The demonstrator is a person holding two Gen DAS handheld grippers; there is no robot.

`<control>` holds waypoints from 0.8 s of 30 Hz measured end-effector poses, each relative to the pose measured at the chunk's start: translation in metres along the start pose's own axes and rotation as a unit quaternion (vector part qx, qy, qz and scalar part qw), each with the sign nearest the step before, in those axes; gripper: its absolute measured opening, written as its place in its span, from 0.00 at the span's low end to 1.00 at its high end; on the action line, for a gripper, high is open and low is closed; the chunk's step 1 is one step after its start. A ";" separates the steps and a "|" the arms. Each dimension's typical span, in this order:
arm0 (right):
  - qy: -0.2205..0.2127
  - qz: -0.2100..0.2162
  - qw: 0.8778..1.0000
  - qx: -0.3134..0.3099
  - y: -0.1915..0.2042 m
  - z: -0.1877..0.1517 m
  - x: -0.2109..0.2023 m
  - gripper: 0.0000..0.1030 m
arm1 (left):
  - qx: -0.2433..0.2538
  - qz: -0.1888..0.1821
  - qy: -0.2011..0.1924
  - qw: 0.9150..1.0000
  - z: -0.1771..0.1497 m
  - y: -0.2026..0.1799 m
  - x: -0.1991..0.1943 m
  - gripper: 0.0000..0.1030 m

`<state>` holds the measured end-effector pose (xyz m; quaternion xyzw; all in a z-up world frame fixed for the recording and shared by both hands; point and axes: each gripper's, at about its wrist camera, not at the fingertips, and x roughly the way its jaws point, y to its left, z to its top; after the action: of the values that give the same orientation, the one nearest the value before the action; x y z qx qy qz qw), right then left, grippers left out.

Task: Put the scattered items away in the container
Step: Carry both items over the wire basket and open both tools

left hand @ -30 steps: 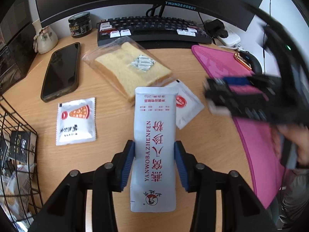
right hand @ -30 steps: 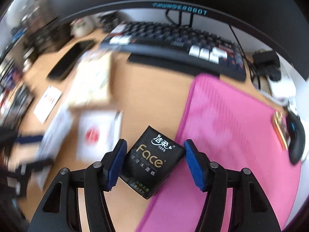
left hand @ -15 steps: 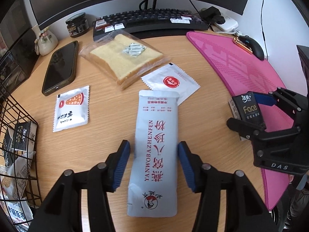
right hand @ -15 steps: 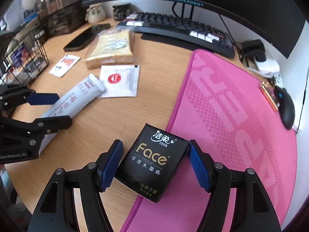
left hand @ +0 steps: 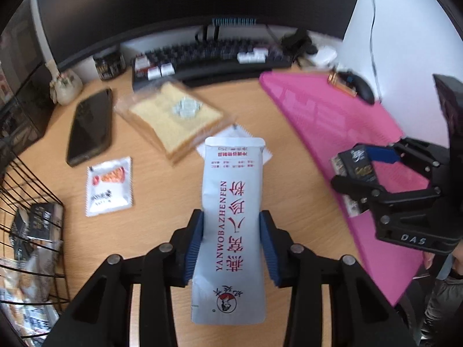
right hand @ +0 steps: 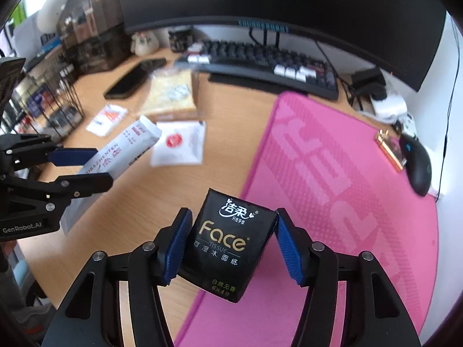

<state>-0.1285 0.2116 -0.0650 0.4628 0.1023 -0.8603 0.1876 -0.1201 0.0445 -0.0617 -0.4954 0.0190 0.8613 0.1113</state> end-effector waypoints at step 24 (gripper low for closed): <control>-0.035 0.179 0.965 -0.191 0.300 0.142 -0.014 0.44 | -0.219 0.151 -0.070 0.961 -0.102 0.253 -0.167 0.42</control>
<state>-0.1043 -0.1075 0.0243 0.3988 0.1733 -0.7930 0.4266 -0.0058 -0.2451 0.0103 -0.4371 -0.1031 0.8840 -0.1302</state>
